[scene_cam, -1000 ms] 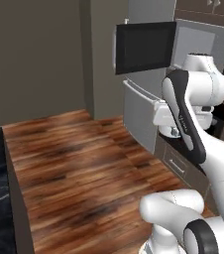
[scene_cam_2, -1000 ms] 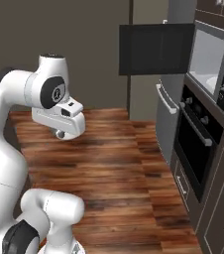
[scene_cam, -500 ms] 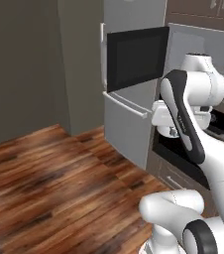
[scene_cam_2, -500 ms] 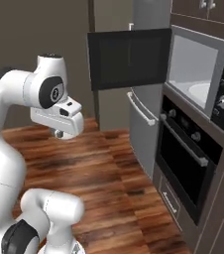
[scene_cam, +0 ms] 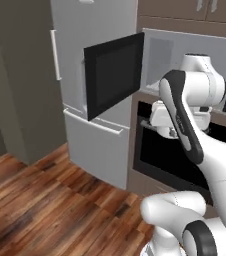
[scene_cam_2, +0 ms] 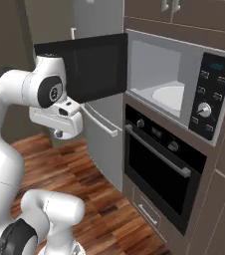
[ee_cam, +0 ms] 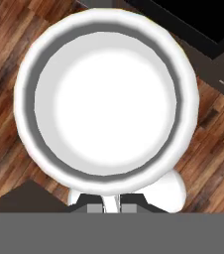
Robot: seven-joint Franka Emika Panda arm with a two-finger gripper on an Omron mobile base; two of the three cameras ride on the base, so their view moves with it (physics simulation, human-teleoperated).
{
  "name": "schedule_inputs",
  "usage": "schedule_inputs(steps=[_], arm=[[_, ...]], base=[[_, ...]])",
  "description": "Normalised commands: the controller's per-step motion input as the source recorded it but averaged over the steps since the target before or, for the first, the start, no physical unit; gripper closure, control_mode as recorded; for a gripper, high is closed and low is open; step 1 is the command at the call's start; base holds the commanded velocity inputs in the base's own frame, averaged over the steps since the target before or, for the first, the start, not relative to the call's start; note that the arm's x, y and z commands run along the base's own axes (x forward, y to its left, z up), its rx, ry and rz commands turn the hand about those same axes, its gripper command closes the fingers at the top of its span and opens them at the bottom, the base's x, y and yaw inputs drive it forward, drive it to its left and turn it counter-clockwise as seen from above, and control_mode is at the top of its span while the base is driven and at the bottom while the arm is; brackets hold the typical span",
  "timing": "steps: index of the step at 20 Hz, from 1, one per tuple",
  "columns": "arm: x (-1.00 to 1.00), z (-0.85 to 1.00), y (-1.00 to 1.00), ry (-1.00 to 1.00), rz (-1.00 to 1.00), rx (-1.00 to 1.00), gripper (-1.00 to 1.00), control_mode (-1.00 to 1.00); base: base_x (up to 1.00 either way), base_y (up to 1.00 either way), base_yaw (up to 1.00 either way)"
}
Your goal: Pick the mug from the counter and place it inside the microwave. Then close the microwave.
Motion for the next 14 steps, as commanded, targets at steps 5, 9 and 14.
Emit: schedule_inputs(steps=[5, 9, 14], arm=[[0.00, 0.00, 0.00, 0.00, 0.00, 0.00, 1.00, 1.00], [0.00, 0.00, 0.00, 0.00, 0.00, 0.00, 1.00, 1.00], [0.00, 0.00, 0.00, 0.00, 0.00, 0.00, 1.00, 1.00]], base=[[0.53, 0.06, -0.50], [0.48, 0.15, -0.45], [0.46, 0.30, -0.42]])
